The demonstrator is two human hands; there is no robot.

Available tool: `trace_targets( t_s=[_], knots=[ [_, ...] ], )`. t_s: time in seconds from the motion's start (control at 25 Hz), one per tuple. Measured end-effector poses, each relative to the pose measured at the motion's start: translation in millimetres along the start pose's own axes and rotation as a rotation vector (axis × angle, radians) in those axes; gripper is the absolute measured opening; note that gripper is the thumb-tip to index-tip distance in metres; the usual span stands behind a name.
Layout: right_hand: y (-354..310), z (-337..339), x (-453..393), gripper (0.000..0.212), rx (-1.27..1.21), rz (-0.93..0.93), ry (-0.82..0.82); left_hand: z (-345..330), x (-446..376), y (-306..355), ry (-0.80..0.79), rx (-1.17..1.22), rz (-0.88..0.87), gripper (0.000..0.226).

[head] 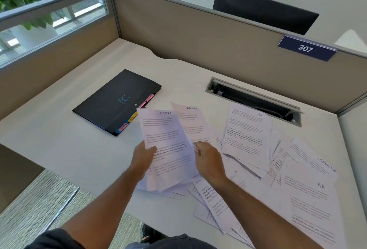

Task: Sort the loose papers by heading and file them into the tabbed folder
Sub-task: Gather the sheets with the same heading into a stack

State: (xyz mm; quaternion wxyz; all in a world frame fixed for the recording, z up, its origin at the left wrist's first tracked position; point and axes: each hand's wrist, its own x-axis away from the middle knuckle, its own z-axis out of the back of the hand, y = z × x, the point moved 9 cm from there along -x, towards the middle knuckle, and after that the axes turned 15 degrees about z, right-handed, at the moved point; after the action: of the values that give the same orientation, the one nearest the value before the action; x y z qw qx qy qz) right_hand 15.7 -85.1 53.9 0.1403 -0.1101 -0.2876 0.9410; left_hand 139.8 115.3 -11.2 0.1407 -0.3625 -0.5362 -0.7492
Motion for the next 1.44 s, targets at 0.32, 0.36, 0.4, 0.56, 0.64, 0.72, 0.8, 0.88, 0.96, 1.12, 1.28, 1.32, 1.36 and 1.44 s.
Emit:
trace_targets(
  t_s=[0.32,0.36,0.4,0.56,0.64,0.72,0.8,0.88,0.96,1.12,1.28,1.32,1.36,1.44],
  knots=[
    [-52.0,-55.4,6.3,0.029,0.003,0.108,-0.180,-12.9,8.1,3.1,-0.061,0.003,-0.006,0.019],
    [-55.5,-59.9,6.7,0.029,-0.006,0.112,-0.197,-13.8,8.6,3.4,-0.070,0.009,-0.013,0.020],
    [-57.9,-64.3,7.1,0.029,-0.018,0.113,-0.214,-14.1,9.6,3.4,-0.080,0.024,-0.014,0.022],
    [-65.6,-74.2,8.1,0.026,-0.019,0.142,-0.258,-12.6,6.7,1.0,-0.093,0.077,0.001,0.017],
    [-69.1,-78.7,9.8,0.025,-0.026,0.186,-0.267,-9.9,4.4,-0.2,-0.088,0.077,-0.009,0.016],
    [-70.1,-83.6,11.6,0.026,-0.075,0.219,-0.280,-6.6,2.8,-1.5,-0.079,0.071,-0.013,0.019],
    [-69.0,-87.0,13.2,0.027,-0.118,0.247,-0.292,-4.4,1.7,-2.4,-0.069,0.051,-0.011,0.029],
    [-61.4,-82.9,15.0,0.034,-0.116,0.247,-0.273,-3.0,1.0,-2.3,-0.060,0.042,-0.004,0.035],
    [-42.5,-68.1,16.5,0.037,-0.077,0.221,-0.179,-0.3,0.4,-2.9,-0.048,0.045,0.019,0.033],
    [26.2,-29.1,29.7,0.033,-0.003,0.006,-0.013,10.3,-0.7,-1.6,-0.008,0.078,0.032,0.036],
    [78.8,-5.4,34.6,0.042,0.089,-0.152,-0.071,22.8,-1.3,2.9,0.056,0.116,0.023,0.035],
    [87.1,-1.2,30.3,0.047,0.099,-0.173,-0.088,24.1,-1.4,3.5,0.063,0.124,0.027,0.036],
    [93.6,2.0,23.7,0.052,0.103,-0.189,-0.106,24.9,-0.8,4.7,0.066,0.128,0.026,0.037],
    [102.0,6.0,6.1,0.065,0.098,-0.212,-0.137,25.3,0.1,6.6,0.065,0.122,0.023,0.036]
  ],
)
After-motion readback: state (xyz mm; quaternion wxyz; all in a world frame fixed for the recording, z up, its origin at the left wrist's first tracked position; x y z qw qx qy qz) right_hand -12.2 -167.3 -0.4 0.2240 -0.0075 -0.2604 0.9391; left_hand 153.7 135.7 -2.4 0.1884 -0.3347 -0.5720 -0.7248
